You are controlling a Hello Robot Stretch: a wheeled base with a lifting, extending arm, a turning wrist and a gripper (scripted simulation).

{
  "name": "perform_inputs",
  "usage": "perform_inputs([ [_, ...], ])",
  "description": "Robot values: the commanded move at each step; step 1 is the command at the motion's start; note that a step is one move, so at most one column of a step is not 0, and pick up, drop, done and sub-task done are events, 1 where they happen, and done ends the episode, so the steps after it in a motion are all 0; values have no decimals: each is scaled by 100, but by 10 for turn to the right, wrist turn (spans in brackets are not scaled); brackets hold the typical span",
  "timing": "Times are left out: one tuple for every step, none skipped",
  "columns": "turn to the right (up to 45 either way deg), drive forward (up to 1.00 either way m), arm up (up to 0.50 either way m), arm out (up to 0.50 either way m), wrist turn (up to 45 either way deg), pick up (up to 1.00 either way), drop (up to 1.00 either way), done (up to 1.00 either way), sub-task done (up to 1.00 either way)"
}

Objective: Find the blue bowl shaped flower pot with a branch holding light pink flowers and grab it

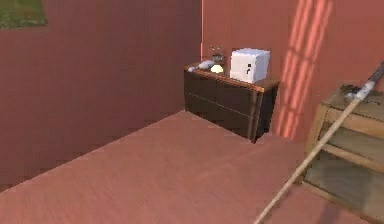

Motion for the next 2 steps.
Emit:
perform_inputs([
  [0,100,0,0,0,0,0,0,0],
  [30,0,0,0,0,0,0,0,0],
])
